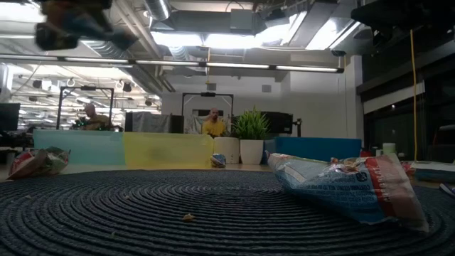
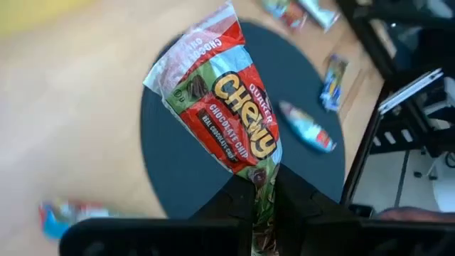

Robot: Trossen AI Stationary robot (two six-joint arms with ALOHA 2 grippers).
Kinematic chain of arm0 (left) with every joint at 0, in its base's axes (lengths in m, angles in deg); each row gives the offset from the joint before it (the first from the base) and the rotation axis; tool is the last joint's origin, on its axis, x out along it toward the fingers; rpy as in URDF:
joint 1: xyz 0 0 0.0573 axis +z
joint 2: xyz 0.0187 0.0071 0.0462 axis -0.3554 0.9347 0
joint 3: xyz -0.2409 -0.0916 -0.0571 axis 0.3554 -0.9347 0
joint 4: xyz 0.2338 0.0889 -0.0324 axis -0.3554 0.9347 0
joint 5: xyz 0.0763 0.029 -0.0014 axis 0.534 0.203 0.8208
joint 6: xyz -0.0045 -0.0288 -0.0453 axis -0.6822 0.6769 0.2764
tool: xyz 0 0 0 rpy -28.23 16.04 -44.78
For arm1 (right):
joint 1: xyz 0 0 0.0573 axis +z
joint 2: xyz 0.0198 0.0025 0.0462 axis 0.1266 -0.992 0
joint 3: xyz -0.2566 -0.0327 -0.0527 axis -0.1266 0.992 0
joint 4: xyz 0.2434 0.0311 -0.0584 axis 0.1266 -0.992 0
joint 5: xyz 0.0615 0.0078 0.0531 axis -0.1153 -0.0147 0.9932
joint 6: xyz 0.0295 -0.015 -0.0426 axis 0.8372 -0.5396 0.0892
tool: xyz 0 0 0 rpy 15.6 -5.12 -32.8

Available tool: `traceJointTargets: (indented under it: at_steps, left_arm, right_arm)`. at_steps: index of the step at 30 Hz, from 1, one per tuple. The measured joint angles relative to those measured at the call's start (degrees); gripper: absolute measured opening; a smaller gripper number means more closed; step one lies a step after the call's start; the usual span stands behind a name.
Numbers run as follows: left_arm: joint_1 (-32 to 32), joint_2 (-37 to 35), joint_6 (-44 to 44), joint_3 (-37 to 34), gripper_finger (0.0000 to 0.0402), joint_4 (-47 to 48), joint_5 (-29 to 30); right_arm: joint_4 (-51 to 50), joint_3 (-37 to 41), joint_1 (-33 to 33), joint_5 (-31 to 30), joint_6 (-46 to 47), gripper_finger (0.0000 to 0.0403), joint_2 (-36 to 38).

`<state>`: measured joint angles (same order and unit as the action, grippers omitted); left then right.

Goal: Pick and place Granola Bars by type
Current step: Put the red granola bar into the green bin

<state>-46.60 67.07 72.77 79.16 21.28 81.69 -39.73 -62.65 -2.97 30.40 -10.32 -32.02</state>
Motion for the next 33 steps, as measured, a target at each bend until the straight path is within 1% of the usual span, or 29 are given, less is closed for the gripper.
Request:
traceJointTargets:
  at_steps: [3, 8, 11, 16, 18, 21, 23, 28, 33]
  left_arm:
    - [2.3, 0.0, -4.5, 1.5, 0.0018, -0.1, -0.4]
    - [6.3, 0.0, -8.3, 1.7, 0.0018, 0.0, -1.6]
    - [11.0, -0.8, -11.6, 1.7, 0.0018, 0.9, -1.9]
    - [22.6, -3.0, -16.4, 2.6, 0.0019, 5.5, -3.7]
    - [27.6, -3.3, -19.1, 4.4, 0.0019, 10.2, -3.9]
    - [35.7, -3.3, -23.2, 7.0, 0.0019, 19.4, -1.5]
    - [41.5, -3.2, -25.6, 8.1, 0.0019, 23.3, -0.9]
    - [53.4, -2.5, -36.1, 8.7, 0.0019, 24.9, -4.7]
    - [63.0, 1.3, -47.4, 8.7, 0.0019, 24.5, -5.4]
  right_arm:
    - [0.0, 0.0, 0.0, 0.0, 0.0, 0.0013, 0.0]
    - [0.0, 0.0, 0.0, 0.0, 0.0, 0.0013, 0.0]
    - [0.0, 0.0, 0.0, 0.0, 0.0, 0.0013, 0.0]
    - [0.0, 0.0, 0.0, 0.0, 0.0, 0.0013, 0.0]
    - [0.0, 0.0, 0.0, 0.0, 0.0, 0.0013, 0.0]
    - [0.0, 0.0, 0.0, 0.0, 0.0, 0.0013, 0.0]
    - [0.0, 0.0, 0.0, 0.0, 0.0, 0.0013, 0.0]
    - [0.0, 0.0, 0.0, 0.0, 0.0, 0.0013, 0.0]
    - [0.0, 0.0, 0.0, 0.0, 0.0, 0.0013, 0.0]
